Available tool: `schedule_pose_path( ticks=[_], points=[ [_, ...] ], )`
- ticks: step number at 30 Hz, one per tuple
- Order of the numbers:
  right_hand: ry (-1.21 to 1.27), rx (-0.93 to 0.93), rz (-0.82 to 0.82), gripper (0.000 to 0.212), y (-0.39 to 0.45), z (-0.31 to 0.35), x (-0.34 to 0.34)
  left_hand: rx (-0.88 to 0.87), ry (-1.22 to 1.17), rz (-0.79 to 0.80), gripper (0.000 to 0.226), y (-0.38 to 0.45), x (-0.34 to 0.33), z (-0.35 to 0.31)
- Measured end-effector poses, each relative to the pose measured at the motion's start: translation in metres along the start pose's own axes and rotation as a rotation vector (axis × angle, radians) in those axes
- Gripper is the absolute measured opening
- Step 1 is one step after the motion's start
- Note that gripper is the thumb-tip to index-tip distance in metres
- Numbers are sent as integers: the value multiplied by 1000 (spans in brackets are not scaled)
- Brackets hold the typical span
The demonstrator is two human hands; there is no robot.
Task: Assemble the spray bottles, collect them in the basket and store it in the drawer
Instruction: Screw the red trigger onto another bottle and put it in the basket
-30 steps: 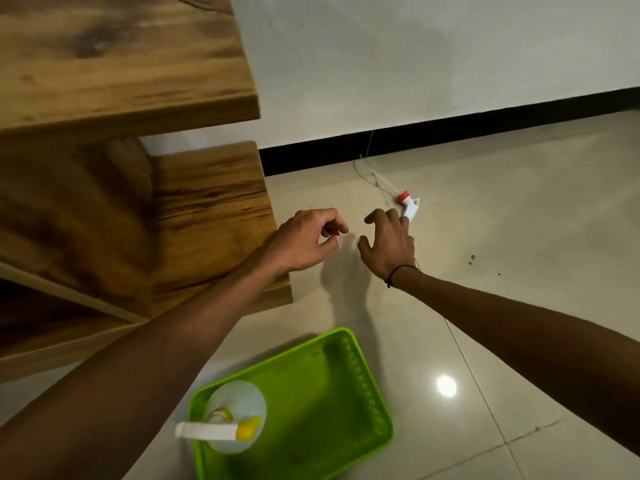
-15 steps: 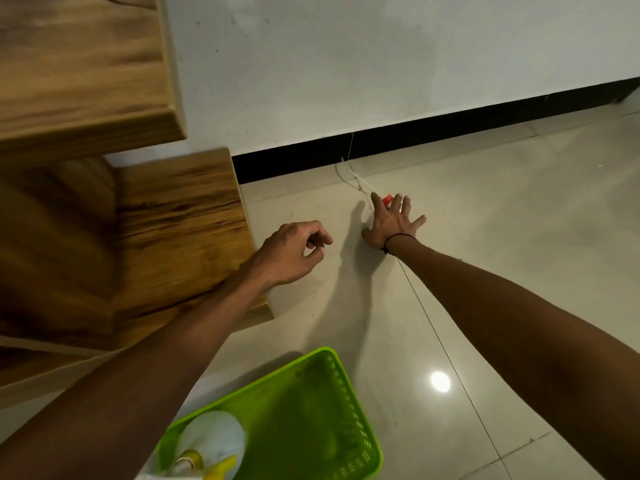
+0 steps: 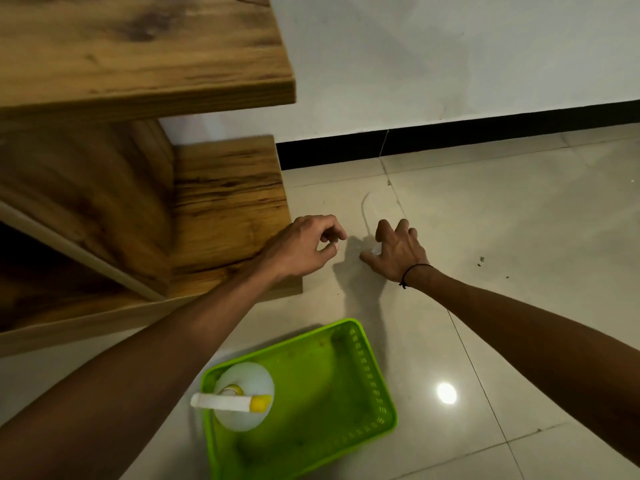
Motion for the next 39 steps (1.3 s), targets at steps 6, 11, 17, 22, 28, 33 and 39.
schedule_pose_path(
  ticks=[6,11,17,22,28,33,39],
  points=[
    [183,118,-120,40,-38,45,45,0,-50,-43,18,-49,22,-6],
    [371,185,-194,41,-69,85,82,19,-98,-95,16,-97,49,-2],
    [248,402,-291,57,-114,156,122,84,-170,-198,15,-138,75,12],
    [-13,548,-313,56,-135,214,131,134,-209,-246,13,-172,87,30],
    [-8,643,-273,60,-141,277,115,227,-211,-259,14,-215,104,50],
    [-33,769,-198,63,-147,328,84,333,-159,-274,16,-254,129,81],
    [-27,857,-129,66,-154,370,59,417,-93,-301,17,-309,155,120]
  ],
)
Point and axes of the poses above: each hand's wrist, its own y-axis towards the middle knuckle, its own x-axis out of the back of the hand, z = x × y, the point moved 5 cm from there along y, towards the middle knuckle, and after that the axes turned 1 degree about x, right-handed, at the moved point
